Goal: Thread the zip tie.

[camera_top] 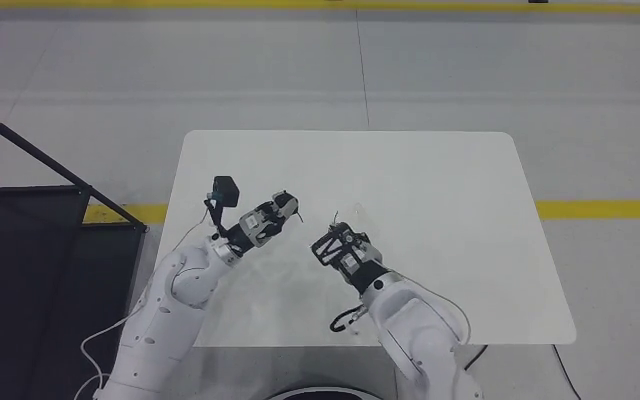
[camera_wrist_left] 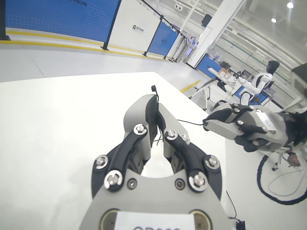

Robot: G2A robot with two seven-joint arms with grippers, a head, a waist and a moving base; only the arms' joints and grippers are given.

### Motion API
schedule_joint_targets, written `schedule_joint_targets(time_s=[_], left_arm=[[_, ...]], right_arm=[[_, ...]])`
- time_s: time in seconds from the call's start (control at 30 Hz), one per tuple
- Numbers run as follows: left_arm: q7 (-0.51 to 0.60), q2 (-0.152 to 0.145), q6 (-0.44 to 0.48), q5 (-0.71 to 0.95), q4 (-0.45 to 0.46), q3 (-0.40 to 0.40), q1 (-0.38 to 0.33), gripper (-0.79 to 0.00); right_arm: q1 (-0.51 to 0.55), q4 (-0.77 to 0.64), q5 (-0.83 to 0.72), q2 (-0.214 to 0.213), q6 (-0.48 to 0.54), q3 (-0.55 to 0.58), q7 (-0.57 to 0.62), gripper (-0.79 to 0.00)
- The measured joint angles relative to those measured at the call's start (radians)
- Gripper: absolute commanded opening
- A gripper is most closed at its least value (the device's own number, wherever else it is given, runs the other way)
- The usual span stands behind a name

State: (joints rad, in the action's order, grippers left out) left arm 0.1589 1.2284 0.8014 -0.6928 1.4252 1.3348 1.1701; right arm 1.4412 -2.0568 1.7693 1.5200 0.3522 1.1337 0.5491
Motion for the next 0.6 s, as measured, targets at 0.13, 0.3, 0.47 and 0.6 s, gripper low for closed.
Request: schedule_joint_targets(time_s=[0.13, 0.3, 0.47, 0.6], left_arm=[[0.058, -0.005, 0.050, -0.024, -0.011, -0.015, -0.032, -0.785], [0.091, -0.009, 0.092, -0.025, -0.021, -0.035, -0.048, -0.785], [0.111, -0.013, 0.126, -0.017, -0.030, -0.054, -0.056, -0.785], [0.105, -0.013, 0.122, -0.010, -0.033, -0.058, -0.057, -0.785]], right_arm=[[0.058, -0.037, -0.033, -0.020, 0.106, 0.065, -0.148, -0.785], [0.110, -0.021, -0.115, -0.048, 0.273, 0.187, -0.386, -0.785], [0.111, 0.002, -0.144, -0.072, 0.436, 0.260, -0.533, -0.785], [0.098, 0.008, -0.127, -0.086, 0.537, 0.271, -0.559, -0.785]])
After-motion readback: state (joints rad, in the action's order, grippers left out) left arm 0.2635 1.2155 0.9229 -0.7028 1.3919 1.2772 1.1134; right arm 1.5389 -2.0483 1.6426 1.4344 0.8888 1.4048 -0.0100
